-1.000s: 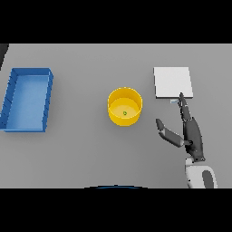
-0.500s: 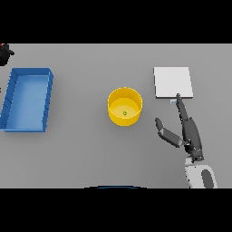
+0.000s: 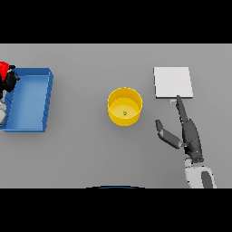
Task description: Pick up the red beaker and tilt it to pour out 1 green nut into yellow bowl. Pick up the yellow bowl and place it on the metallic measuring scale.
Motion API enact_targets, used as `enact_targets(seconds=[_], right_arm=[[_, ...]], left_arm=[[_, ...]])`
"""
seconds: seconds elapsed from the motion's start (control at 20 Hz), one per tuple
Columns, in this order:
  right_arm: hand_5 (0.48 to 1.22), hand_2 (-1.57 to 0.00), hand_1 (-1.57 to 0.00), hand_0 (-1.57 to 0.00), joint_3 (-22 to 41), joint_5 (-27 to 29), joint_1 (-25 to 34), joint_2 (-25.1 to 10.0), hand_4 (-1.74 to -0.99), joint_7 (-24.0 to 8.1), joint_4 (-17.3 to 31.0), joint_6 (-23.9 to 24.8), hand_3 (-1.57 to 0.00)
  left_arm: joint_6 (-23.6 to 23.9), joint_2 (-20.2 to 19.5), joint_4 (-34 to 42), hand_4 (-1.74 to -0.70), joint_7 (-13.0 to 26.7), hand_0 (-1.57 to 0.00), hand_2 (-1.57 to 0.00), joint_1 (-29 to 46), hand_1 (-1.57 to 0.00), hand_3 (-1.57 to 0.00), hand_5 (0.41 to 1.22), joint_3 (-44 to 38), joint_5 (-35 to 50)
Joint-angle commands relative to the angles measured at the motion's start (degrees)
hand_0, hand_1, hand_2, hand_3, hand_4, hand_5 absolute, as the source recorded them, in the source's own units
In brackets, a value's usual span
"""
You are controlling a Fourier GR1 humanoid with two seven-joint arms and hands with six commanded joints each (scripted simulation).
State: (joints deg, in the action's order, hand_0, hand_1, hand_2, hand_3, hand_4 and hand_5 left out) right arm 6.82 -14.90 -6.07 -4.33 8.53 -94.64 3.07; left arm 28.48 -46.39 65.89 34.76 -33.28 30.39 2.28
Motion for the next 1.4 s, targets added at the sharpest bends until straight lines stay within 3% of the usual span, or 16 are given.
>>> enact_targets(seconds=[0.0,0.05,0.1,0.15,0.2,0.25,0.35,0.5,0.65,0.8,1.0,1.1,1.35], right_arm=[[0.663,0.00,0.00,0.00,0.04,-0.08,-0.30,-0.31,-1.203,0.23,-0.60,-0.10,0.00],[0.664,0.00,0.00,0.00,-0.24,0.65,0.19,-0.39,-1.205,0.00,-0.83,-0.48,0.00],[0.667,0.00,0.00,0.00,-0.19,0.57,0.49,-0.40,-1.202,0.11,-0.72,-0.45,0.00],[0.664,0.00,0.00,0.00,-0.05,0.32,0.61,-0.11,-1.197,-0.46,-0.53,-0.21,0.00],[0.663,0.00,0.00,0.00,-0.03,0.37,0.47,-0.08,-1.192,-0.45,-0.58,-0.22,0.00],[0.663,0.00,0.00,0.00,0.09,0.41,0.28,0.00,-1.188,-0.28,-0.42,-0.38,0.00],[0.665,0.00,0.00,0.00,-0.06,0.70,-0.48,-0.48,-1.185,0.76,-1.32,-0.63,0.00],[0.667,0.00,0.00,0.00,0.31,-0.10,-1.01,-0.11,-1.184,-0.66,-2.11,0.03,0.00],[0.666,0.00,0.00,0.00,0.33,0.16,-1.19,-0.15,-1.187,-0.21,-1.50,-0.34,0.00],[0.660,0.00,0.00,0.00,0.85,-0.71,-0.78,0.43,-1.193,-1.69,-1.42,0.17,0.00],[0.662,0.00,0.00,0.00,1.78,-3.92,-0.47,-1.11,-1.198,-3.10,-2.44,0.55,0.00],[0.694,0.00,0.00,0.00,2.66,-3.65,1.22,-2.74,-1.162,-1.64,-1.86,-2.30,0.00],[0.700,0.00,0.00,0.00,6.26,-8.73,9.80,-8.60,-1.255,-4.08,0.73,-8.38,0.00]], left_arm=[[0.43,-0.30,0.01,-1.74,0.16,-1.57,-1.57,0.63,-1.57,-1.55,1.039,0.73,0.52],[0.50,-0.29,-1.32,-1.74,0.16,-1.57,-1.57,0.13,-1.57,-1.55,0.967,2.05,0.94],[0.24,-0.69,-1.14,-1.67,0.13,-1.57,-1.57,0.29,-1.57,-1.55,0.908,3.01,0.94],[-1.34,-1.21,-1.17,-1.53,0.28,-1.57,-1.57,0.13,-1.57,-1.50,0.865,3.90,1.56],[-2.34,-1.41,-0.89,-1.37,0.18,-1.56,-1.43,0.14,-1.45,-1.36,0.830,3.89,1.45],[-5.14,-2.18,1.01,-1.23,-0.18,-1.46,-1.19,0.91,-1.18,-1.13,0.803,3.93,3.11],[-11.02,-4.12,3.24,-1.03,0.16,-0.93,-0.77,1.52,-0.76,-0.72,0.758,4.41,6.37],[-14.73,-5.91,5.25,-0.88,0.06,-0.48,-0.39,1.77,-0.39,-0.37,0.710,4.60,8.36],[-15.44,-6.15,6.14,-0.82,0.03,-0.24,-0.20,2.33,-0.20,-0.19,0.684,4.47,9.88],[-14.17,-5.70,6.02,-0.79,-1.21,-0.12,-0.10,1.69,-0.10,-0.10,0.674,3.89,9.63],[-13.35,-5.29,4.13,-0.79,-4.96,-0.05,-0.04,0.87,-0.04,-0.04,0.671,2.19,10.01],[-12.97,-4.42,4.14,-0.78,-5.21,-0.03,-0.03,0.49,-0.03,-0.02,0.679,2.46,9.84],[-12.62,-3.73,3.58,-0.79,-4.99,-0.01,-0.01,1.05,-0.01,-0.01,0.707,2.80,9.98]])
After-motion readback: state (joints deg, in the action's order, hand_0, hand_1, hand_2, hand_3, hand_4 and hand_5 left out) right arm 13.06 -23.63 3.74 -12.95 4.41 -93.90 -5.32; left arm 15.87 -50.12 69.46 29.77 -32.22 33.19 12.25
